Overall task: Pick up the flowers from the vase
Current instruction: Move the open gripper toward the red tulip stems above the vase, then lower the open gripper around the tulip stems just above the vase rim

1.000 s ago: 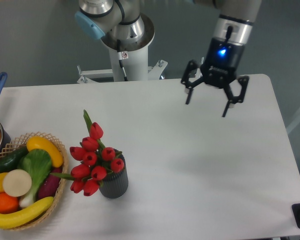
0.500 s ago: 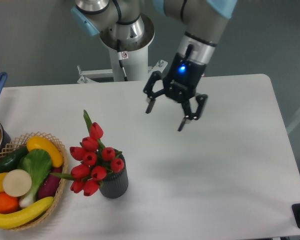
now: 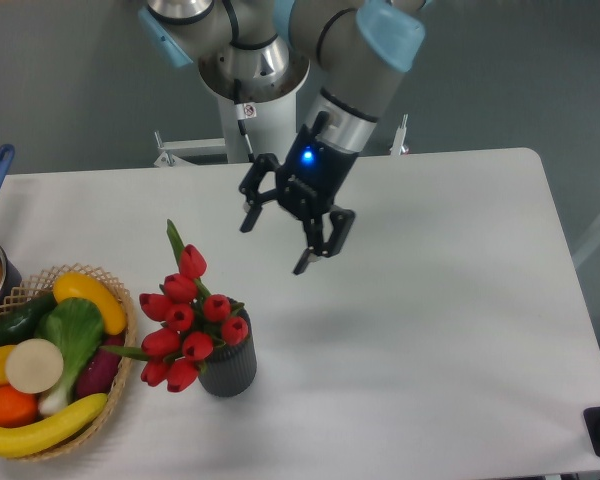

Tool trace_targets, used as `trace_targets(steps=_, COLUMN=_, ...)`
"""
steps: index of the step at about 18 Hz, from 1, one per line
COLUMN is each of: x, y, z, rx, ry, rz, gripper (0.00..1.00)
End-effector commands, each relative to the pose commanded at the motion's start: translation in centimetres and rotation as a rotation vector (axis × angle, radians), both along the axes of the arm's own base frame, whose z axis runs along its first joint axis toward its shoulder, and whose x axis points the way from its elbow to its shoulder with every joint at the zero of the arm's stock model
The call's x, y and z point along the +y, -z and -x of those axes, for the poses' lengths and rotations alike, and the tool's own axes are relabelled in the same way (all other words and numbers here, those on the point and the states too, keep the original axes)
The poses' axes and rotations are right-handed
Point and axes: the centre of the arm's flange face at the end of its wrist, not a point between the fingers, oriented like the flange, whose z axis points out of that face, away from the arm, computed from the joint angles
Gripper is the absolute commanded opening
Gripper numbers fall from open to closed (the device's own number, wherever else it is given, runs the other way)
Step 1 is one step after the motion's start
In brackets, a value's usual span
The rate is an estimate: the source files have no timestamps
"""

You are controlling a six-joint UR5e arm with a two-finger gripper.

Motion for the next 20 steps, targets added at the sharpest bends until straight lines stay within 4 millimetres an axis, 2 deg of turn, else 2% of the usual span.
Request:
trace_targets(steps=4, x=1.8, y=0.9, z=0.2, rx=-0.008, ry=0.024, rz=-0.079, gripper=1.0)
trace_targets(steps=7, x=2.4, y=1.3, z=0.5, rx=-0.034, ry=0.034, rz=-0.107, gripper=1.0)
trace_targets(steps=10, x=2.8, y=2.6, z=1.1, rx=-0.057, ry=0.034, rz=-0.106, gripper=1.0)
trace_targets(steps=14, x=3.1, y=2.1, z=1.4, rx=-0.113, ry=0.023, rz=-0.161, gripper=1.0)
trace_targets(steps=20, x=3.8, y=2.8, z=2.8, rx=-0.134, ry=0.011, rz=-0.157, gripper=1.0)
